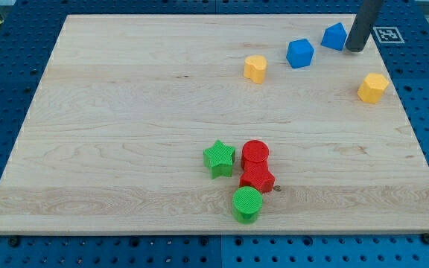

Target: Place the blue triangle towards the top of the yellow heart

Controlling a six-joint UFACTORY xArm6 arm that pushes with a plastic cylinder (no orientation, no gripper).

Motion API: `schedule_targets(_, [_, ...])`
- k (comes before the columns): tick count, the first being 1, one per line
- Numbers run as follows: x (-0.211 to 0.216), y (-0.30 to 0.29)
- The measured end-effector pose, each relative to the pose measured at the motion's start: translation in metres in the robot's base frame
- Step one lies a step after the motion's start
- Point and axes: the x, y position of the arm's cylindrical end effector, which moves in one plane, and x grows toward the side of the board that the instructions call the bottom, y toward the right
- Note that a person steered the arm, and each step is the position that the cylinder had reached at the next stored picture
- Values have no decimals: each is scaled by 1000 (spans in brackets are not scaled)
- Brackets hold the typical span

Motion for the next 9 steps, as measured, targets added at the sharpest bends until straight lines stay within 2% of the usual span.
schedule_targets(3, [-39, 5])
schedule_targets(4, [-39, -1])
schedule_targets(6, [-13, -42])
schedule_targets(9, [-2, -124])
